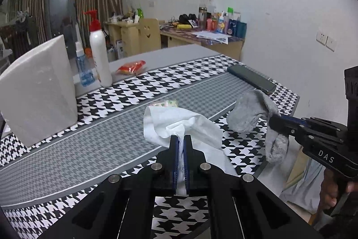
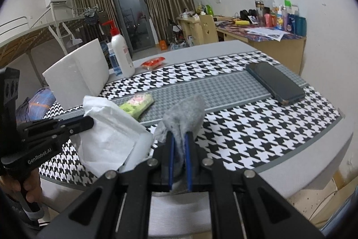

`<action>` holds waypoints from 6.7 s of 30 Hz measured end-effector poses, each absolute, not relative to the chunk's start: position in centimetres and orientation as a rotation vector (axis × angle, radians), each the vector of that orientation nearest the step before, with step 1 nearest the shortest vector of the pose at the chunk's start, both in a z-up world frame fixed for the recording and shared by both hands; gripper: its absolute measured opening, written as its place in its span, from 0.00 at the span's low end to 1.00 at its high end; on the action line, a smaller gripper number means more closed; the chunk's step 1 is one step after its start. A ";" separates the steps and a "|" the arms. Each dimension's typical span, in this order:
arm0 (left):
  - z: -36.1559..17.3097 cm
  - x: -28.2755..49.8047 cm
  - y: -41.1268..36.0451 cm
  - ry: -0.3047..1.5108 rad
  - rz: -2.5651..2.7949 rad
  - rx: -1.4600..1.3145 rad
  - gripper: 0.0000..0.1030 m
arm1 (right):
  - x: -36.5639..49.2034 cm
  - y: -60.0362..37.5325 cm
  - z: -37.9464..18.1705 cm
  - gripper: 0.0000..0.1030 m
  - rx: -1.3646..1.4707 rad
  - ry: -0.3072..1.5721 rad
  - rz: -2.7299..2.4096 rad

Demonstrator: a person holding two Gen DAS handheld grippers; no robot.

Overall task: Organize soft objects
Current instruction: 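Carry the tissue and the sock up toward the white foam box with both tools, then release the tissue into the foam box while the right tool drops the sock in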

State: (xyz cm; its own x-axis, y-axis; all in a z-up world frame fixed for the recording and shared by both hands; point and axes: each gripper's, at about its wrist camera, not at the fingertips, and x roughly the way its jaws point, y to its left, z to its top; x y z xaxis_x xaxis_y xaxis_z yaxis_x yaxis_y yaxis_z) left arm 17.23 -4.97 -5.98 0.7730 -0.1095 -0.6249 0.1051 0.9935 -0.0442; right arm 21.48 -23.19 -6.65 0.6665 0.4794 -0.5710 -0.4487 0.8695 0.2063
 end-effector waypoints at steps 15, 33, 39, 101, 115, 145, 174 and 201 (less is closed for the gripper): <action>-4.0 15.5 -3.4 0.605 -0.072 -0.008 0.05 | 20.0 -22.2 -4.0 0.11 0.037 0.585 0.545; -2.9 14.4 -2.1 0.572 -0.033 -0.012 0.05 | 19.1 -20.8 -2.7 0.11 0.019 0.547 0.572; -2.0 13.5 -1.5 0.546 -0.013 -0.001 0.05 | 18.9 -20.4 -2.4 0.11 0.015 0.534 0.582; 4.5 13.3 4.5 0.442 0.112 0.009 0.05 | 20.0 -14.9 3.2 0.11 -0.004 0.423 0.709; 5.9 14.6 5.7 0.429 0.118 -0.004 0.05 | 21.0 -13.2 4.7 0.11 0.004 0.411 0.724; 9.1 16.8 9.0 0.355 0.211 -0.017 0.05 | 22.8 -10.0 8.7 0.11 -0.014 0.343 0.723; 9.6 19.0 14.6 0.345 0.387 -0.039 0.05 | 25.0 -4.7 9.6 0.11 -0.049 0.334 0.821; 5.7 24.3 19.3 0.498 0.421 -0.090 0.05 | 27.0 0.1 8.7 0.11 -0.115 0.401 0.860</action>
State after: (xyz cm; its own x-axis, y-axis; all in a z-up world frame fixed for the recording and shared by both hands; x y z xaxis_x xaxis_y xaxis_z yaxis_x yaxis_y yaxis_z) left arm 24.33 19.32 5.73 0.7952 0.3692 -0.4809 -0.4126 0.9108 0.0169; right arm 26.99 0.14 8.66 0.5833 0.7134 -0.3883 -0.7560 0.6516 0.0616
